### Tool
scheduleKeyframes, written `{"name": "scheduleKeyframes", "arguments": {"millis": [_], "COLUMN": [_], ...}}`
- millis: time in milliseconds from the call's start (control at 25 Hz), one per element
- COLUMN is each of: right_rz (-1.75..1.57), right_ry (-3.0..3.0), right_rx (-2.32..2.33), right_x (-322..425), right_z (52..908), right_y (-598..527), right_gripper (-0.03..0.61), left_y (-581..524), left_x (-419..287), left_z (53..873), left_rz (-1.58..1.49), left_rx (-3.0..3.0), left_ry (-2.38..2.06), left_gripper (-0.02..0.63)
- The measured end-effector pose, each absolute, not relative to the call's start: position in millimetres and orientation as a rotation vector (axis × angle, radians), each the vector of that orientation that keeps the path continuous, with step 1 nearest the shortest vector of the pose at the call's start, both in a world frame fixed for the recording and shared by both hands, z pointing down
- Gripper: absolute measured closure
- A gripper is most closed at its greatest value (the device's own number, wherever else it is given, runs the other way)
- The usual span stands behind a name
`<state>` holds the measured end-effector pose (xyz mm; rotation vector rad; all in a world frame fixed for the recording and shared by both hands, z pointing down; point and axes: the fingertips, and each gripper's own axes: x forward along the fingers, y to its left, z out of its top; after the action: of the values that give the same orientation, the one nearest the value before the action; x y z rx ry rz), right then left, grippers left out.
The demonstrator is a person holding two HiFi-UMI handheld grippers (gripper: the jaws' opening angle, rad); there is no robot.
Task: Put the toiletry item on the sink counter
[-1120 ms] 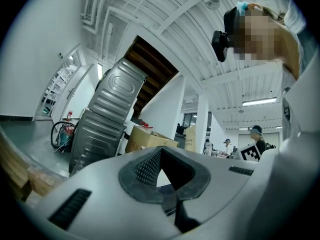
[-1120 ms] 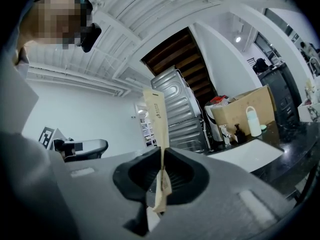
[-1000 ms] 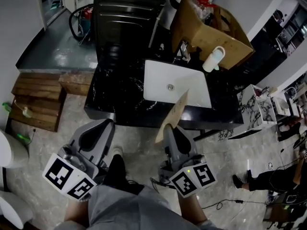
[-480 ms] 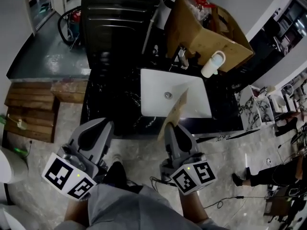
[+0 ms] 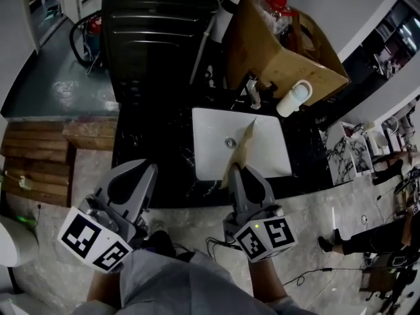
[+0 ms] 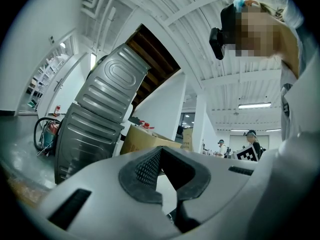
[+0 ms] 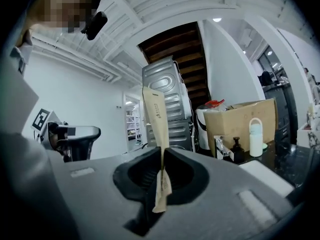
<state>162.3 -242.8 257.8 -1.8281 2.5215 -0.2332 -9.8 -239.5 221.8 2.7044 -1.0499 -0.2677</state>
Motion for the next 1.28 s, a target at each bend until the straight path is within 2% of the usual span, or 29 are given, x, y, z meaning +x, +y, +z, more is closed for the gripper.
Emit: {"name": "scheduleKeyframes", "arguments": {"millis": [520, 1280], "right_rz": [-0.219, -0.017], "right_ry": [2.502, 2.707], "right_rx": [-1.974, -2.07], "right_x": [168, 200], "right_z": [279, 292], "right_y": [-319, -418], "right_gripper": [0.555, 0.555], "left_y": [-300, -337], "left_x": [-33, -38], "left_z": [234, 237], "left_rz": [-0.275, -0.328], "left_rx": [2.687, 2.602], "left_ry": [-1.006, -1.094], "left_gripper": [0.611, 0.609]}}
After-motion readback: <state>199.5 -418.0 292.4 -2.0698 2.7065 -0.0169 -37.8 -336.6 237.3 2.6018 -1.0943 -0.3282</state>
